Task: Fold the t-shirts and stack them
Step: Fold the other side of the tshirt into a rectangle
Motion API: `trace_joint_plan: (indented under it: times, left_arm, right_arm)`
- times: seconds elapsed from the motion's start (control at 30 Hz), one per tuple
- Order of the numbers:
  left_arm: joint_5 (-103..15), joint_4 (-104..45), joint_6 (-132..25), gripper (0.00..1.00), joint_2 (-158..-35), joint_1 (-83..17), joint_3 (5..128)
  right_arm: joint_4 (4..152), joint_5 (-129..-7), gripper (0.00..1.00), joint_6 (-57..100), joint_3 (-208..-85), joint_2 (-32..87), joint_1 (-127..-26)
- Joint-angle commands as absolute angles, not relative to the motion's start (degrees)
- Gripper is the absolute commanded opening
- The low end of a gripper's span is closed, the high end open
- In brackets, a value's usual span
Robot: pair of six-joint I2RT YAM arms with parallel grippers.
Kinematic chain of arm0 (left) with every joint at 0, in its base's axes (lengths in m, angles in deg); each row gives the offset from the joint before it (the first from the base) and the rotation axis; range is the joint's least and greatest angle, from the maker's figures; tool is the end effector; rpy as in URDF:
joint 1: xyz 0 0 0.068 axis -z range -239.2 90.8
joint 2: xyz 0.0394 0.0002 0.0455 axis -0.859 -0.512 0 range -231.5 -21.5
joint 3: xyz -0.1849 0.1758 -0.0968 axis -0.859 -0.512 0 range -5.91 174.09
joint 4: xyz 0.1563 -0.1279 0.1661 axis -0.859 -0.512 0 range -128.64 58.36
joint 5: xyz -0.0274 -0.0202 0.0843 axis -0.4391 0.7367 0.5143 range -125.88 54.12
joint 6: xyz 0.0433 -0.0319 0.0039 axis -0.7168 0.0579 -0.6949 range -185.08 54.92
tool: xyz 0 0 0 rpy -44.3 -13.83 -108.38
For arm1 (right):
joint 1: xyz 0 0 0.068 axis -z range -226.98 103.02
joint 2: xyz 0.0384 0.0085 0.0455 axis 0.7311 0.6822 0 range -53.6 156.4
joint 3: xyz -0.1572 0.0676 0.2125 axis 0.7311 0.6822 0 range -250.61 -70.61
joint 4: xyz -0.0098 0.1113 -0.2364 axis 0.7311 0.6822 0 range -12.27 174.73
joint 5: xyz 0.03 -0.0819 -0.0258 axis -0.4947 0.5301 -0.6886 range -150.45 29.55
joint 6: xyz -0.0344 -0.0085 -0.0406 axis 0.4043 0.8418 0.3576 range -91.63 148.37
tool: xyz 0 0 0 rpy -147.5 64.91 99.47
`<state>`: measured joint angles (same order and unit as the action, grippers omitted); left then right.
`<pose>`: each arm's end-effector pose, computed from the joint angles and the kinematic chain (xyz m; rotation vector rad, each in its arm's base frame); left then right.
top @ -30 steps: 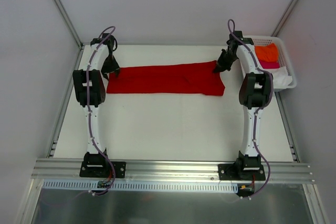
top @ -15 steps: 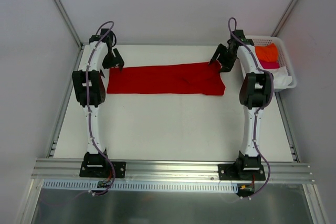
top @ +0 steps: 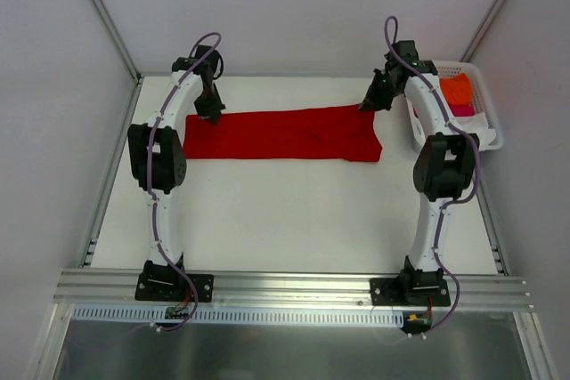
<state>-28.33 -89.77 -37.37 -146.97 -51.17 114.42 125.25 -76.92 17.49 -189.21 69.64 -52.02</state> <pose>0.4678 -0.0613 0.2688 -0.4951 2.6119 -0.0270 0.4774 0.0521 0.2890 0.0034 2.4894 0.4744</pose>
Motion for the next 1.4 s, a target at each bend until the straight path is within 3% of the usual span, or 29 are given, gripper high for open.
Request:
trace_joint_plan:
  times: [0.0,0.73,1.37]
  left_arm:
    - [-30.34,-90.00,-35.99,0.00,-148.32,-51.91,112.65]
    - [-33.33,-89.47,-35.99,0.00,-157.82,-52.00,114.33]
    - [-31.31,-87.19,-36.95,0.00,-151.50,-52.00,102.29]
  right_arm:
    - [127.82,-76.45,0.01,18.96,-185.66,68.22,-54.01]
    - [132.48,-77.50,0.01,18.96,-191.63,80.87,-61.48]
    - [131.44,-72.84,0.00,14.40,-208.50,91.07,-62.19]
